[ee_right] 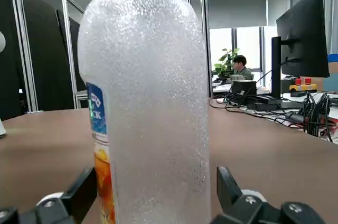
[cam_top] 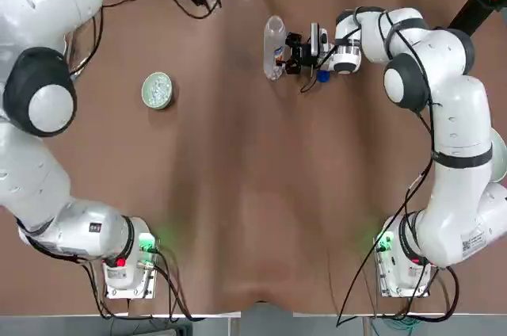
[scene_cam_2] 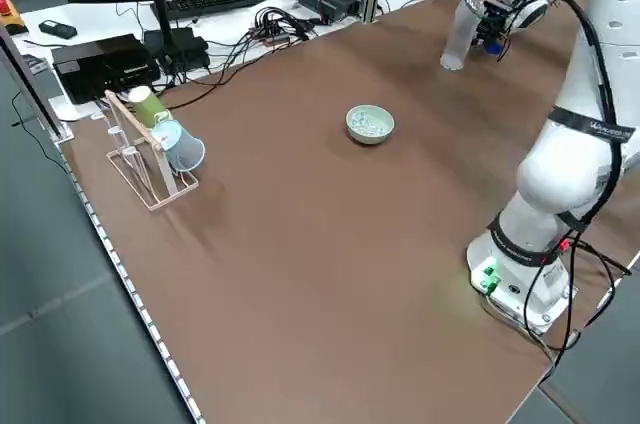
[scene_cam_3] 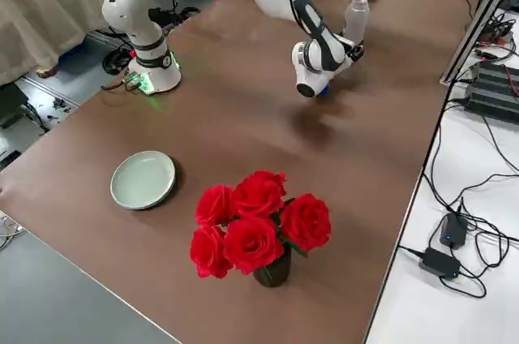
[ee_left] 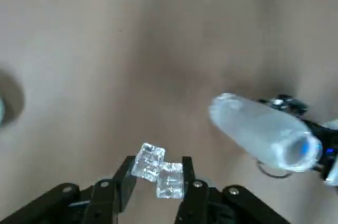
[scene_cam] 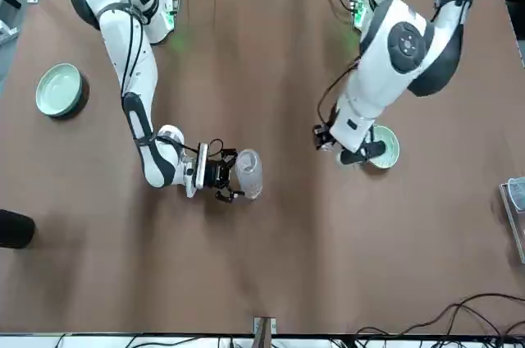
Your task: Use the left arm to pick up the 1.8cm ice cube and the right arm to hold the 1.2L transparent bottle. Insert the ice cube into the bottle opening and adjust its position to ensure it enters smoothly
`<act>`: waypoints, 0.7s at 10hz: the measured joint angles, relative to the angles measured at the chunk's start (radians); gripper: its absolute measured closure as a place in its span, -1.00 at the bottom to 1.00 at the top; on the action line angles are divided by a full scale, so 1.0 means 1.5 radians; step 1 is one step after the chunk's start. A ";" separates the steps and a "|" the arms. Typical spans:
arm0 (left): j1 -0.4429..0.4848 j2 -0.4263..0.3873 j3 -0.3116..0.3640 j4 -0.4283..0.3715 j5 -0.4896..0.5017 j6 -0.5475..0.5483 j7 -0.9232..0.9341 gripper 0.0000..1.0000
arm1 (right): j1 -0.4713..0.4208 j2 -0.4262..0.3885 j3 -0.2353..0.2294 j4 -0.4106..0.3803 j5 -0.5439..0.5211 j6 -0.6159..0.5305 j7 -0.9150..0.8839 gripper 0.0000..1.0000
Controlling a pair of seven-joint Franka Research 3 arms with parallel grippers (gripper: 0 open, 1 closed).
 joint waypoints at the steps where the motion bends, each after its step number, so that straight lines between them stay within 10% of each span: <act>1: -0.030 0.031 0.000 0.041 0.000 0.000 -0.043 0.21 | 0.000 0.000 0.000 0.000 0.000 0.000 0.000 -1.00; 7: -0.158 0.141 0.027 0.160 0.000 0.084 -0.161 0.21 | 0.002 0.001 0.000 0.001 0.001 0.001 0.000 -1.00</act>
